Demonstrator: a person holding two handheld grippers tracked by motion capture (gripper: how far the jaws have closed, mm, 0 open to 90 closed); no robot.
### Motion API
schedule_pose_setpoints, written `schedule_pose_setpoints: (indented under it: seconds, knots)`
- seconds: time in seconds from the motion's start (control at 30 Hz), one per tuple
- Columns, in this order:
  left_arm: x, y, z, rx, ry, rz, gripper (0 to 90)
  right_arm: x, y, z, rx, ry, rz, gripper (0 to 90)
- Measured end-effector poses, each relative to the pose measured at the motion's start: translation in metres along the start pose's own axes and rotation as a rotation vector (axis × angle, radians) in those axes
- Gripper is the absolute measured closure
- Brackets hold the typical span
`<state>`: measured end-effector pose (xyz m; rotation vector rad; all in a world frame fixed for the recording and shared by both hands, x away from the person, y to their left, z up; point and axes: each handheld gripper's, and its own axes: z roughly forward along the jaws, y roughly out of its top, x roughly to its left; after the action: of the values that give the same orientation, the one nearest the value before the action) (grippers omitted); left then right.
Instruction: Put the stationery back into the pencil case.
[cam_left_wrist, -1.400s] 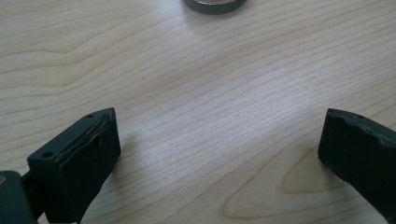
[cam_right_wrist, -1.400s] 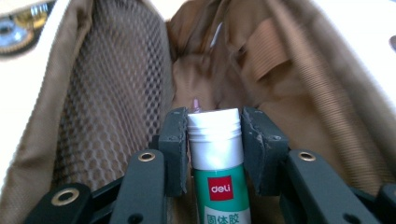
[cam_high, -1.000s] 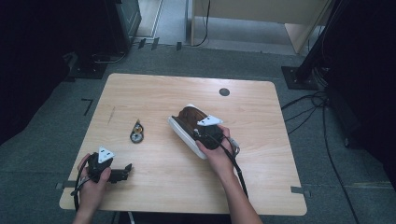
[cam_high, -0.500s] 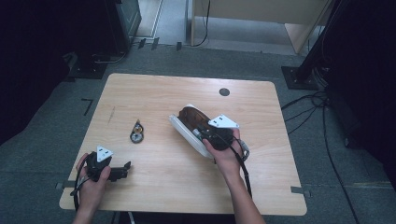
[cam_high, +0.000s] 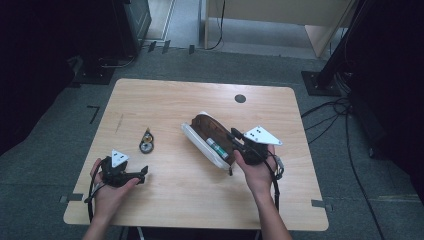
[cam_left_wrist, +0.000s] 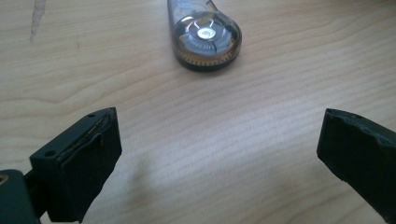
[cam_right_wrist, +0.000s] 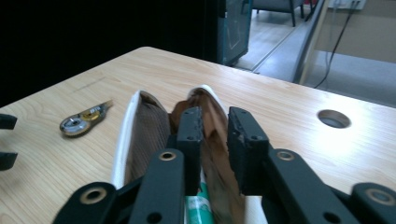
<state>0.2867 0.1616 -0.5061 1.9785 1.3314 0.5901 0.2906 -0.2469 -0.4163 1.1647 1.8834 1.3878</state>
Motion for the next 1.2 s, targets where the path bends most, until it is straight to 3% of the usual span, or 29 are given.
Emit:
schedule_pose_setpoints:
  seconds: [0.03, 0.07, 0.23, 0.27, 0.3, 0.37, 0.47, 0.57, 0.7, 0.87, 1.0, 1.2]
  knots:
    - [0.000, 0.003, 0.002, -0.003, 0.003, -0.007, 0.2, -0.002, -0.001, -0.003, -0.002, -0.009, -0.005, 78.1]
    - [-0.001, 0.009, 0.006, -0.017, 0.022, -0.026, 7.1, -0.006, -0.005, -0.008, 0.000, -0.022, -0.002, 78.6]
    - [-0.003, 0.021, 0.017, -0.017, 0.028, -0.041, 10.5, -0.015, -0.014, -0.016, 0.003, -0.034, 0.023, 72.1]
    - [-0.005, 0.023, 0.020, -0.023, 0.035, -0.049, 10.5, -0.018, -0.017, -0.018, 0.009, -0.036, 0.029, 69.9]
    - [-0.006, 0.025, 0.022, -0.024, 0.041, -0.054, 14.1, -0.021, -0.023, -0.021, 0.010, -0.070, 0.042, 59.7]
    - [-0.008, 0.029, 0.028, -0.015, 0.046, -0.044, 14.9, -0.026, -0.030, -0.024, 0.013, -0.097, 0.062, 51.1]
    - [-0.012, 0.033, 0.035, 0.006, 0.057, -0.024, 17.1, -0.034, -0.041, -0.027, 0.035, -0.131, 0.080, 46.7]
    - [-0.013, 0.036, 0.042, 0.019, 0.074, -0.035, 23.0, -0.039, -0.050, -0.031, 0.041, -0.141, 0.100, 46.6]
    - [-0.015, 0.041, 0.053, 0.054, 0.109, -0.022, 25.0, -0.042, -0.060, -0.033, 0.055, -0.146, 0.120, 46.6]
    - [-0.016, 0.048, 0.060, 0.063, 0.133, -0.030, 26.3, -0.043, -0.071, -0.034, 0.066, -0.140, 0.130, 46.7]
    - [-0.017, 0.052, 0.064, 0.066, 0.142, -0.016, 28.7, -0.044, -0.078, -0.033, 0.070, -0.140, 0.145, 46.7]
    - [-0.017, 0.053, 0.065, 0.056, 0.124, -0.005, 40.2, -0.046, -0.084, -0.035, 0.077, -0.141, 0.145, 46.8]
